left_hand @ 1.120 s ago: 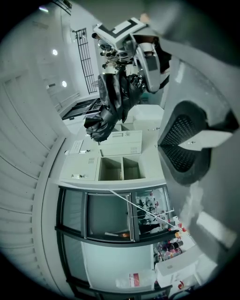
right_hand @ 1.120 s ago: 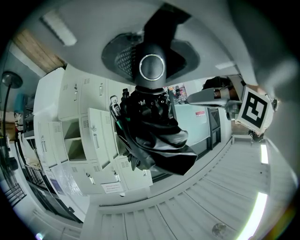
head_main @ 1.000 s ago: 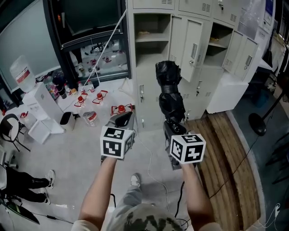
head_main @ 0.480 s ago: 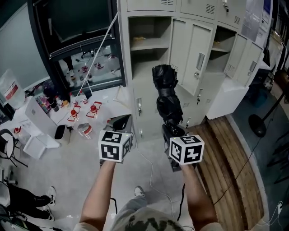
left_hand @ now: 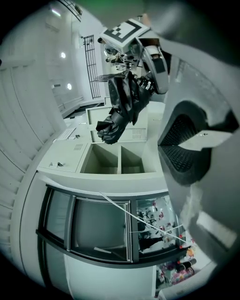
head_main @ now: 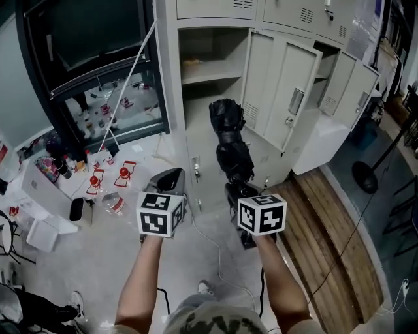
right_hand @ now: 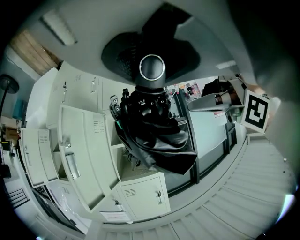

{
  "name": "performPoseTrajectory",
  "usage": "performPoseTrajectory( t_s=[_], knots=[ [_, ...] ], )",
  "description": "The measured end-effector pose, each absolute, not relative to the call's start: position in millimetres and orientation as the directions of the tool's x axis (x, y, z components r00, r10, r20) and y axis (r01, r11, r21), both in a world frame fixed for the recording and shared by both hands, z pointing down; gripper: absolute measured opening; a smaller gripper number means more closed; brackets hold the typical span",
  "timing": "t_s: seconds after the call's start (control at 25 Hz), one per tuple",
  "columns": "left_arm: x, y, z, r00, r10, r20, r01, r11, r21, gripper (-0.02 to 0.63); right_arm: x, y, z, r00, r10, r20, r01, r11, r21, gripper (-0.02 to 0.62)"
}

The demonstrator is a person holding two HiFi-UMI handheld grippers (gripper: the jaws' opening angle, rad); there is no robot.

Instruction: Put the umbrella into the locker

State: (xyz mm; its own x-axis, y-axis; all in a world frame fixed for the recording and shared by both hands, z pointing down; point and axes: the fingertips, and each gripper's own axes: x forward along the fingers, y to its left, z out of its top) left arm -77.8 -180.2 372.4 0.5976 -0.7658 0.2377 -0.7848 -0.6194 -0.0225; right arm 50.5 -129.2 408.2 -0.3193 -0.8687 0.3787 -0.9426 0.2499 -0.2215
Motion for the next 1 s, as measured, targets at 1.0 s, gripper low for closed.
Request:
performPoseTrajectory(
  t_s=[1.0],
  knots=[
    [-47, -256, 369, 0.641, -0.735, 0.221, -0.745, -0.665, -0.055, 0.005, 23, -220, 429, -0.547, -0.767, 0.336, -0.763, 0.291, -0.577, 0.089]
  ],
)
